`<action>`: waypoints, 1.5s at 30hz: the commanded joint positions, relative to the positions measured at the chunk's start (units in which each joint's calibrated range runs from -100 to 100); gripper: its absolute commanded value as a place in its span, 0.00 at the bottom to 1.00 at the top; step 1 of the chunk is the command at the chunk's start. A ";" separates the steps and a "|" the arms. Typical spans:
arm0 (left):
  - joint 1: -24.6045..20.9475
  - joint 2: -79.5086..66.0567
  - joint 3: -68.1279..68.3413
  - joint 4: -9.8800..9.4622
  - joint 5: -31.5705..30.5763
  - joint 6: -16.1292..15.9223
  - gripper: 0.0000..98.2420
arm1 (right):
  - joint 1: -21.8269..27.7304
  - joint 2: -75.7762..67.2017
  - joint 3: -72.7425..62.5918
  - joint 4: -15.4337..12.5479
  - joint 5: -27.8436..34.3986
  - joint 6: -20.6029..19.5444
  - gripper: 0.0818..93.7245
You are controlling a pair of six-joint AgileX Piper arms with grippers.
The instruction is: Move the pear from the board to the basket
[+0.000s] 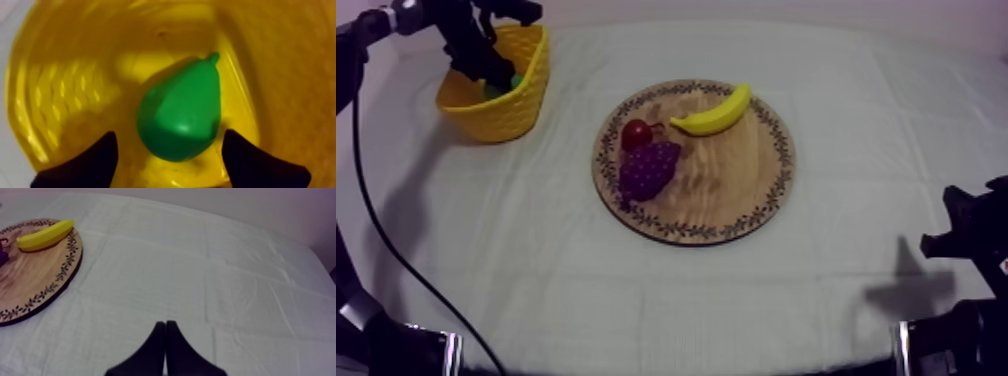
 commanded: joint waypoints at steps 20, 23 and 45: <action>2.18 -31.59 30.06 1.44 -18.86 1.59 0.07 | 0.00 0.01 0.03 -0.01 0.02 0.00 0.00; 2.00 -41.73 37.89 1.50 -21.82 2.17 0.07 | 0.00 0.01 0.03 -0.01 0.02 0.00 0.00; -0.85 -122.67 81.08 2.25 -21.66 5.51 0.10 | 0.00 0.01 0.03 -0.01 0.02 -0.01 0.00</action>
